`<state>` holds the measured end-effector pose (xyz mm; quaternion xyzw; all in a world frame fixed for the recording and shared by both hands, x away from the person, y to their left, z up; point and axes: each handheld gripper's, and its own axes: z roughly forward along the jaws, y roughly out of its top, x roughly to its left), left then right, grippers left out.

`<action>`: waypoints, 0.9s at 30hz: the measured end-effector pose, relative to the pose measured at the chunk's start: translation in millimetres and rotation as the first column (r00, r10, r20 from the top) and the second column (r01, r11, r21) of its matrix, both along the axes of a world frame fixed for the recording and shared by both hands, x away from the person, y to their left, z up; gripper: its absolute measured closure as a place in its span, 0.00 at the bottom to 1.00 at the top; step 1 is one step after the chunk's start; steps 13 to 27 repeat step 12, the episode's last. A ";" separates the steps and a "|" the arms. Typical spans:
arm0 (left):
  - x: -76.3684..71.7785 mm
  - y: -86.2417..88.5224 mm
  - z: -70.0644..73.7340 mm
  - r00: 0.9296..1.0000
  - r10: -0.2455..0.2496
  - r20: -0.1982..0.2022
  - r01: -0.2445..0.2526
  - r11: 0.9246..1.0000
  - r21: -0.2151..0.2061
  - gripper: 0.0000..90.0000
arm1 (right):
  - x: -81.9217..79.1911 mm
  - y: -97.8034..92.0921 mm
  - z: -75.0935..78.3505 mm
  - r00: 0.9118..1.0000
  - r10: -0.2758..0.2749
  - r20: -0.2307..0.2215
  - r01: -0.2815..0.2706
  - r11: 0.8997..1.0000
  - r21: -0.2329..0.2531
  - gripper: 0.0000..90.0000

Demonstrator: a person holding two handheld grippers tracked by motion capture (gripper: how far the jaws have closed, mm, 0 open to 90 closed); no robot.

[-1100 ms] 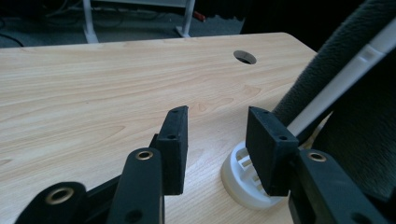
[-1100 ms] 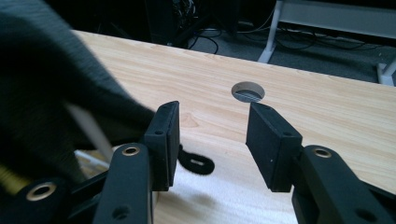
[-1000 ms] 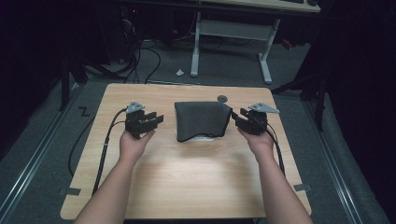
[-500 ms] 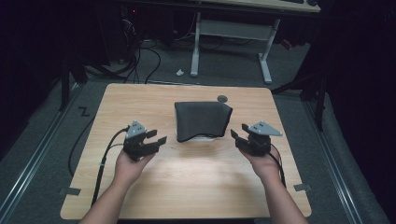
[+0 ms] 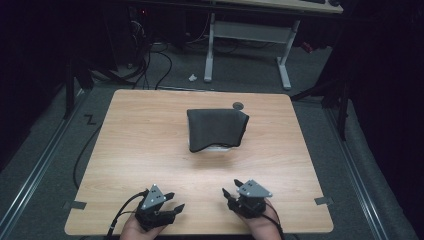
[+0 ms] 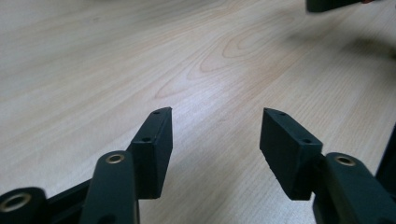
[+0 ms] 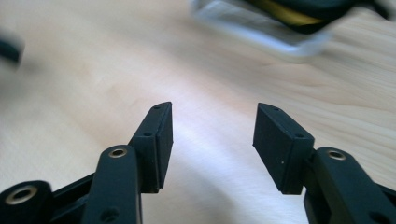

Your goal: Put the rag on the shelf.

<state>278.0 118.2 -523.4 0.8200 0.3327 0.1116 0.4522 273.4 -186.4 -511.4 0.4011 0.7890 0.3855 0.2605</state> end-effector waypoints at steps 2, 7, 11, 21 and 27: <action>4.9 0.1 1.6 1.000 -0.001 -0.017 0.001 1.000 -0.022 0.49 | -0.7 7.2 -2.9 1.000 0.019 0.009 -0.019 0.999 -0.041 0.54; 9.6 6.3 -0.2 1.000 0.003 -0.011 -0.004 1.000 -0.018 0.48 | 2.1 5.9 -4.6 1.000 0.008 0.020 -0.007 0.999 -0.045 0.54; 12.7 13.4 0.7 0.999 0.026 -0.030 -0.028 0.999 -0.046 0.49 | 4.3 2.4 -6.7 1.000 -0.010 0.005 0.010 0.999 -0.038 0.54; 12.5 13.7 1.5 0.999 0.026 -0.026 -0.027 0.999 -0.045 0.49 | 4.6 2.2 -6.9 1.000 -0.007 0.005 0.007 0.999 -0.035 0.54; 12.5 13.7 1.5 0.999 0.026 -0.026 -0.027 0.999 -0.045 0.49 | 4.6 2.2 -6.9 1.000 -0.007 0.005 0.007 0.999 -0.035 0.54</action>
